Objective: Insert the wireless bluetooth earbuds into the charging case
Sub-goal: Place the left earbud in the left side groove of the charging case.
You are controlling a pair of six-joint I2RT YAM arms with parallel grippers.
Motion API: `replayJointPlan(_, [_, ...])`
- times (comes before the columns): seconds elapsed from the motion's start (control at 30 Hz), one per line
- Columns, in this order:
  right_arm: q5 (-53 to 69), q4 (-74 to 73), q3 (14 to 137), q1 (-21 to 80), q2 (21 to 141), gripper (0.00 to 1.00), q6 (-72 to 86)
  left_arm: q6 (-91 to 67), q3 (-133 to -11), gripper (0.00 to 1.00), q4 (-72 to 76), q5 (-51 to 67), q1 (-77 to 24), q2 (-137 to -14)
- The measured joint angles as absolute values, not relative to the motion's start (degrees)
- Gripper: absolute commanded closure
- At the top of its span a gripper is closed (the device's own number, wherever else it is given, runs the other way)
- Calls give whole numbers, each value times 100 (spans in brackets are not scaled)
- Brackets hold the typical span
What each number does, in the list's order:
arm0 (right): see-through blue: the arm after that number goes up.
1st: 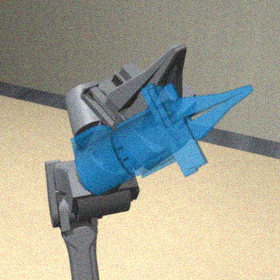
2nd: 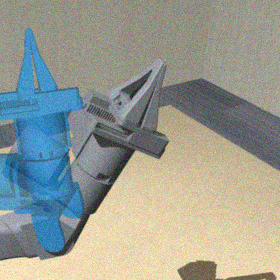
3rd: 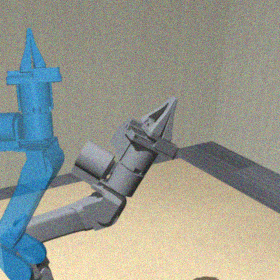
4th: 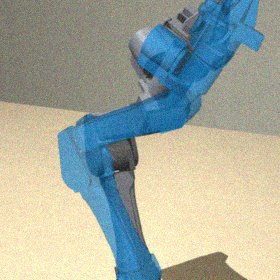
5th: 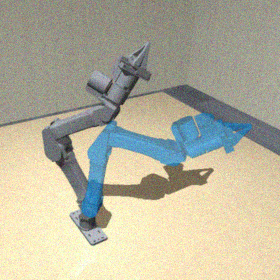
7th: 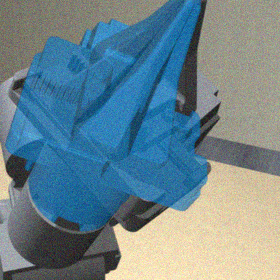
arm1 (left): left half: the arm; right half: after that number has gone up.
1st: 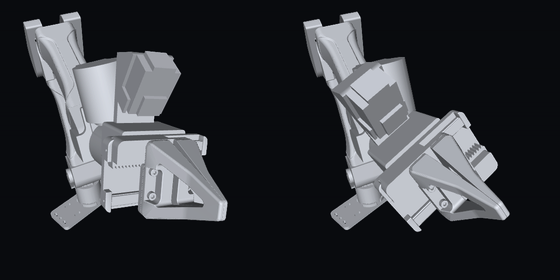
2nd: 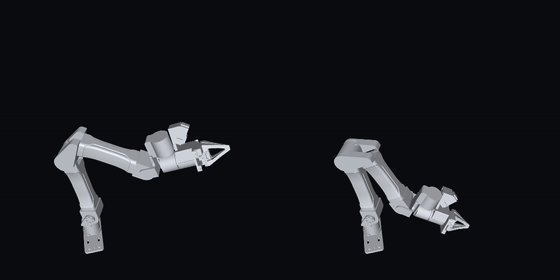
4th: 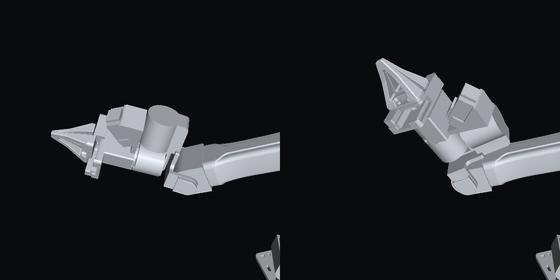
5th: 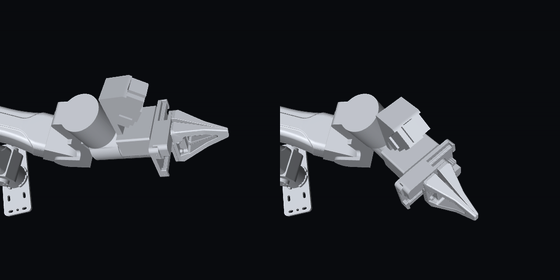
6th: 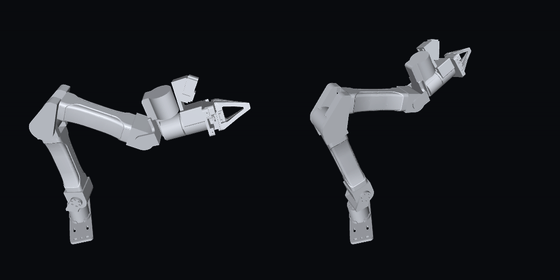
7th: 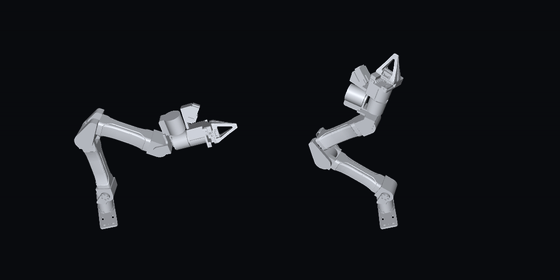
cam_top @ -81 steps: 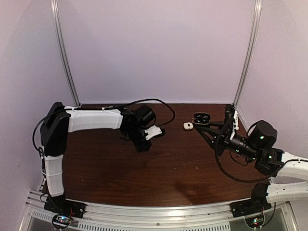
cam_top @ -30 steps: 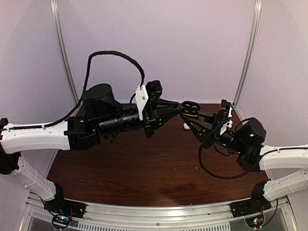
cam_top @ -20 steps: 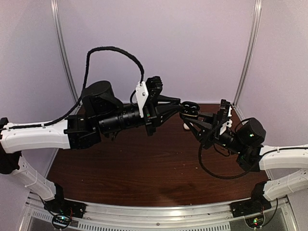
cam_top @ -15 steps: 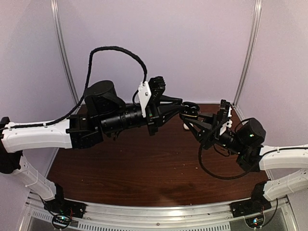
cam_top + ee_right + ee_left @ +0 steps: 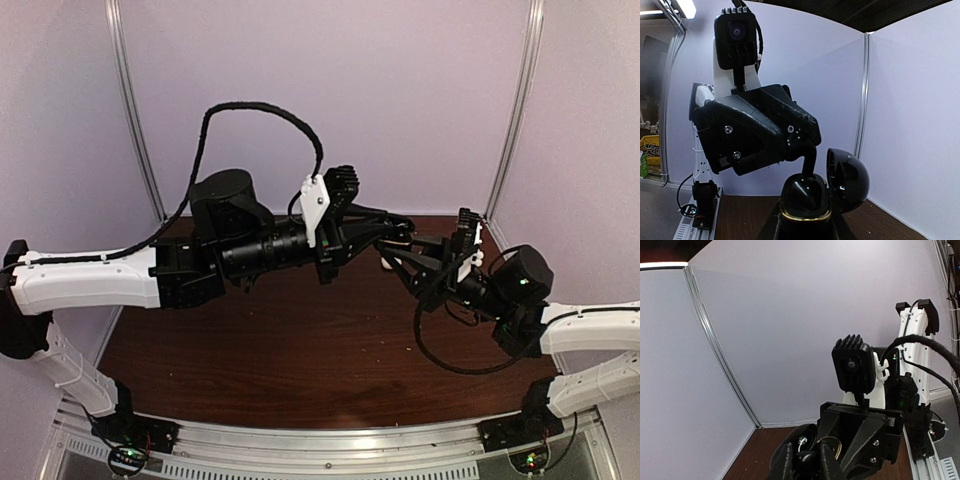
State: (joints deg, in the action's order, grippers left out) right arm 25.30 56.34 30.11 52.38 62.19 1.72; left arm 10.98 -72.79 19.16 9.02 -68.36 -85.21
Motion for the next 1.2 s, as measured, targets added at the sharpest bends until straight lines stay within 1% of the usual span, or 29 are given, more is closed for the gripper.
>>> replayJointPlan(0.93, [2519,5616,2961,5236,6160,100,172,1315,-7282,89,1835,292,-6941,-8519])
replayJointPlan(1.2, [2508,5557,2952,5238,6108,100,176,1315,-7282,90,1798,379,-6943,-8519])
